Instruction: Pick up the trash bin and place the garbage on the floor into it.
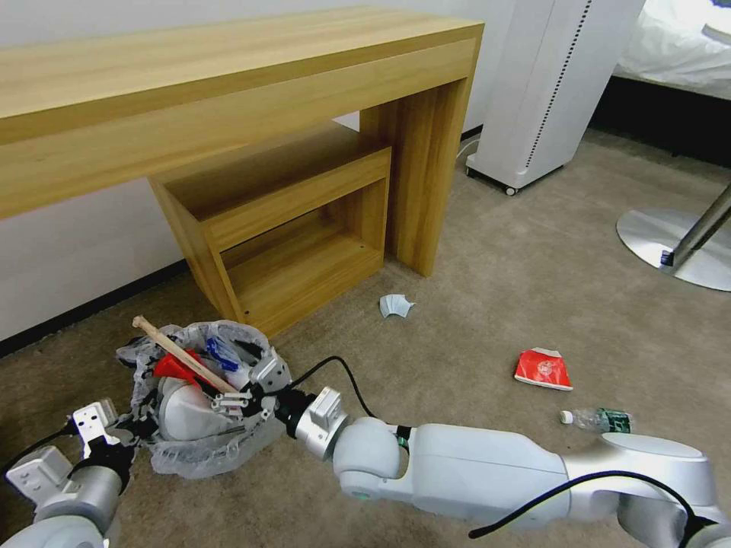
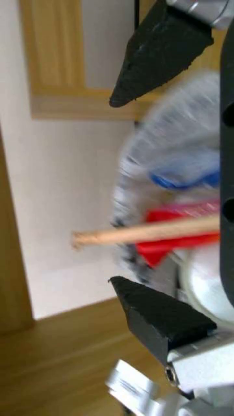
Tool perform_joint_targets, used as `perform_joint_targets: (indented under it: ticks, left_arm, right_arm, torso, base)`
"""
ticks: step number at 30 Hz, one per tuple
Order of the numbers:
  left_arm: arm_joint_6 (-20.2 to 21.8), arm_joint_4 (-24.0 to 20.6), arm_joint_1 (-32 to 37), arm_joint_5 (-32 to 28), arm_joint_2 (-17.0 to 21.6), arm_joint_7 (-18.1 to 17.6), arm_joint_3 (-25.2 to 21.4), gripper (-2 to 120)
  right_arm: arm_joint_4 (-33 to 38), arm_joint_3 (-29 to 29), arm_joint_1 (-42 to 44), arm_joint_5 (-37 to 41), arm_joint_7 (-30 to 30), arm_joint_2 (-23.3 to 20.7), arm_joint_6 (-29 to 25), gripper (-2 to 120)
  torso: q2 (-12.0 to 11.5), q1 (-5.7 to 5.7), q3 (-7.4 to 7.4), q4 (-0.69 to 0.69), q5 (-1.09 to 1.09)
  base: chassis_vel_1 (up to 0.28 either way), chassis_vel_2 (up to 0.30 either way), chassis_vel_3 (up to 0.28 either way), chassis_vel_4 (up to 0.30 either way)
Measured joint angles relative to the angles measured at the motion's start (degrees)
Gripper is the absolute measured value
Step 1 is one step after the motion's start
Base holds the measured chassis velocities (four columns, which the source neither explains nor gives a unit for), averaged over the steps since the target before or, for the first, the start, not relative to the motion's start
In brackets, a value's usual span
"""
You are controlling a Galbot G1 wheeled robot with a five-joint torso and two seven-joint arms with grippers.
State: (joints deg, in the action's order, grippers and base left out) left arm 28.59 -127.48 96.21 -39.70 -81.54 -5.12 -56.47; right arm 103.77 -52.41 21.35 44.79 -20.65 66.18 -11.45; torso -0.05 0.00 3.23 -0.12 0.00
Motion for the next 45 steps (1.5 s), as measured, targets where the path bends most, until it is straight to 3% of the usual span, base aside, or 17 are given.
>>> perform_joint_targets:
  ticks: [7,20,34,38,43,45]
  left_arm:
    - [0.0,-0.2,0.5,0.5,-0.1,0.0,-0.2,1]
    - [-0.2,-0.3,0.9,0.5,-0.1,0.1,-0.5,1]
    - [-0.8,-1.5,2.5,0.4,0.2,0.4,-0.8,1]
    - [-0.9,-1.8,2.9,0.4,0.7,0.4,-0.9,1]
    - [-1.0,-1.7,3.0,0.4,0.7,0.5,-0.8,1]
    - [-1.2,-1.0,2.9,0.5,0.7,0.8,-0.7,1]
  right_arm:
    - [2.8,3.3,1.1,1.2,0.2,-4.1,-1.0,100]
    - [5.7,9.7,3.7,2.5,0.2,-7.1,-1.7,100]
    - [8.8,29.3,12.2,3.3,-0.1,-10.9,-1.1,100]
    - [12.4,37.3,18.4,4.3,-1.2,-14.2,-0.1,100]
    - [14.8,42.0,23.0,6.0,-2.6,-16.8,1.0,100]
    - [18.3,47.2,28.8,9.0,-5.7,-19.8,3.1,100]
  torso:
    - [0.0,0.0,0.0,-0.01,0.01]
    - [0.0,0.0,0.0,0.0,0.01]
    - [0.0,0.0,0.0,0.0,0.0]
    - [0.0,0.0,0.0,0.0,0.01]
    - [0.0,0.0,0.0,0.0,0.01]
    - [0.0,0.0,0.0,-0.01,0.01]
  base:
    - [0.0,0.0,0.0,0.0]
    - [0.0,0.0,0.0,0.0]
    - [0.0,0.0,0.0,0.0]
    - [0.0,0.0,0.0,0.0]
    - [0.0,0.0,0.0,0.0]
    - [0.0,0.0,0.0,0.0]
